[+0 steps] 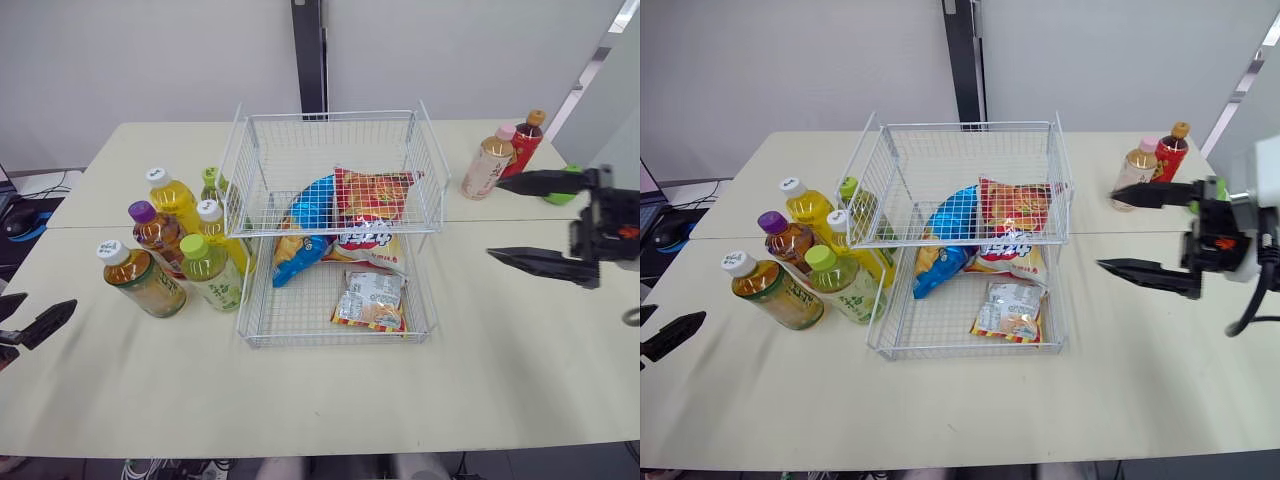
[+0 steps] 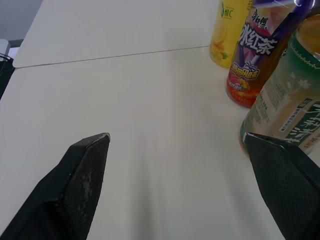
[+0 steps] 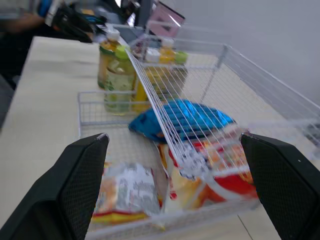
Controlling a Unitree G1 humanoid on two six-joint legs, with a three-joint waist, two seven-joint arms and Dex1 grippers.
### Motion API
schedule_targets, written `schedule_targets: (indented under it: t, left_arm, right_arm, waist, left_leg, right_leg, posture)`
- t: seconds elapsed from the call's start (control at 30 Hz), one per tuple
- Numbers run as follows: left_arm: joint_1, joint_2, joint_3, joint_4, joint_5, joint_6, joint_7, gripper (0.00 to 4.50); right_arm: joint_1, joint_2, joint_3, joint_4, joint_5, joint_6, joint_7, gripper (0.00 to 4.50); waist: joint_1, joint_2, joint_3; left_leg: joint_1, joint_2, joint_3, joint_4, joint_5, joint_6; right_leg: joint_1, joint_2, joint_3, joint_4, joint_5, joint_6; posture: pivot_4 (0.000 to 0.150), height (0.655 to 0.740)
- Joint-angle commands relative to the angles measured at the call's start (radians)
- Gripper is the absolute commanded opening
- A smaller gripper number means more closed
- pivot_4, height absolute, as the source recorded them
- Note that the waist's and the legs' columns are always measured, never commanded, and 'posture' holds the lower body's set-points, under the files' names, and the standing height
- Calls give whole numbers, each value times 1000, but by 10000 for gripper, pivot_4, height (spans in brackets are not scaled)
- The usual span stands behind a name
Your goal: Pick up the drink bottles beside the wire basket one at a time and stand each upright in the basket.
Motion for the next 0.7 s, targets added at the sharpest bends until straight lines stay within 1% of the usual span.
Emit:
schedule_targets:
  t: [0.03, 0.13, 0.2, 0.3, 0.37, 0.5, 0.67, 0.7]
  left_arm:
    - [56, -15, 98, -100, -44, 34, 13, 44732]
    - [134, -48, 171, -213, -82, 83, 21, 44732]
    - [172, -67, 207, -279, -105, 115, 29, 44732]
    - [229, -99, 280, -401, -190, 212, 49, 44732]
    - [248, -107, 301, -468, -236, 264, 63, 44732]
    - [195, -88, 286, -565, -353, 369, 124, 44732]
    - [91, -74, 218, -598, -375, 395, 211, 44732]
    - [69, -72, 196, -598, -360, 386, 229, 44732]
  right_arm:
    - [-84, 41, 97, -24, -4, -2, -2, 45000]
    - [-150, 109, 184, -16, -42, -14, -23, 45000]
    - [-171, 133, 213, -11, -51, -10, -22, 45000]
    - [-194, 171, 257, 7, -66, 1, -27, 45000]
    - [-198, 190, 269, 22, -75, -15, -8, 45000]
    - [-184, 213, 274, 62, -109, -67, 33, 45000]
    - [-179, 217, 265, 107, -133, -109, 77, 45000]
    - [-178, 216, 262, 114, -135, -114, 84, 45000]
  waist:
    - [2, 0, 0]
    - [3, -1, 0]
    - [3, -1, 0]
    - [6, -1, 0]
    - [8, -2, -1]
    - [12, -2, -1]
    - [8, -2, -1]
    - [7, -2, -1]
  left_leg:
    - [0, 0, 0, 0, 0, 0]
    - [-1, 0, -1, 0, -1, -1]
    - [-1, 0, -1, 0, -1, -1]
    - [-1, 0, -2, 0, -1, -1]
    - [-1, 0, -2, 0, -1, -1]
    - [-1, 0, -2, 1, -1, -1]
    - [-1, 0, -1, 1, -1, -1]
    - [-1, 0, -1, 1, -1, -1]
  right_leg:
    - [0, 0, 0, 0, 0, 0]
    - [0, 0, 0, -1, 0, 0]
    - [-1, 0, 0, -1, 0, 0]
    - [-1, 0, 0, -1, 0, 0]
    - [0, 0, 0, -1, 0, 0]
    - [0, 0, 0, -1, 0, 0]
    - [0, 1, -2, 0, 0, 0]
    - [0, 1, -2, 0, 0, 0]
  posture:
    - [1500, 7400]
    - [1500, 7400]
    - [1500, 7400]
    - [1500, 7400]
    - [1500, 7400]
    - [1500, 7400]
    - [1500, 7400]
    - [1500, 7400]
